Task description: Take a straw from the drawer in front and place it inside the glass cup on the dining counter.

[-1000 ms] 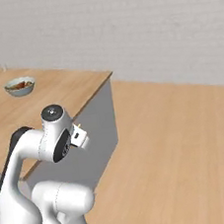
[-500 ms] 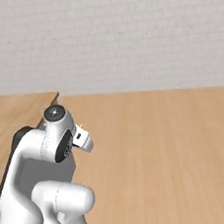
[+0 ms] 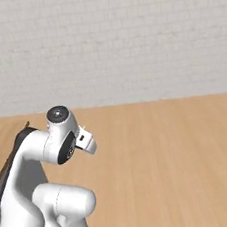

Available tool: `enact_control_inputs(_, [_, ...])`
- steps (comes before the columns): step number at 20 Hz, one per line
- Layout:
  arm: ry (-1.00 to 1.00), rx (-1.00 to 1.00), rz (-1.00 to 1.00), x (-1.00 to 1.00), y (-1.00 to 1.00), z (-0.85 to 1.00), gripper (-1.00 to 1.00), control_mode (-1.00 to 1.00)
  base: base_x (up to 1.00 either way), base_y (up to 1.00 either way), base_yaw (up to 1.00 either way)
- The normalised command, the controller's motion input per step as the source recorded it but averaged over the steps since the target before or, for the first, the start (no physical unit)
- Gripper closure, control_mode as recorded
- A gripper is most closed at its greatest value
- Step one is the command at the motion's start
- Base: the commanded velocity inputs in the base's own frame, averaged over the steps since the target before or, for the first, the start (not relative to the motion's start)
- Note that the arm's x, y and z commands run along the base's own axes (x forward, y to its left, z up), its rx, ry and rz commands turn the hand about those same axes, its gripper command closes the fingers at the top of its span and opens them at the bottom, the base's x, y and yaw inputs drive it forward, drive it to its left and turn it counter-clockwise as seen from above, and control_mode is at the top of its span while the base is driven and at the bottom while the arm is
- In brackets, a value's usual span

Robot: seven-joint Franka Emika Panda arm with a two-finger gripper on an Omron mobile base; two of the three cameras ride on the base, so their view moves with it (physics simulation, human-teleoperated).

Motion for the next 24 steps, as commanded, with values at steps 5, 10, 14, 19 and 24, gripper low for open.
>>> enact_control_inputs(5, [0.00,0.00,0.00,0.00,0.00,0.00,1.00,1.00,1.00,0.00,-0.01])
enact_control_inputs(10, [0.00,0.00,0.00,0.00,0.00,0.00,1.00,1.00,1.00,0.00,0.10])
enact_control_inputs(14, [0.00,0.00,0.00,0.00,0.00,0.00,1.00,1.00,1.00,0.00,0.24])
enact_control_inputs(19, [0.00,0.00,0.00,0.00,0.00,0.00,1.00,1.00,1.00,0.00,0.29])
enact_control_inputs(24, [0.00,0.00,0.00,0.00,0.00,0.00,1.00,1.00,1.00,-0.02,0.37])
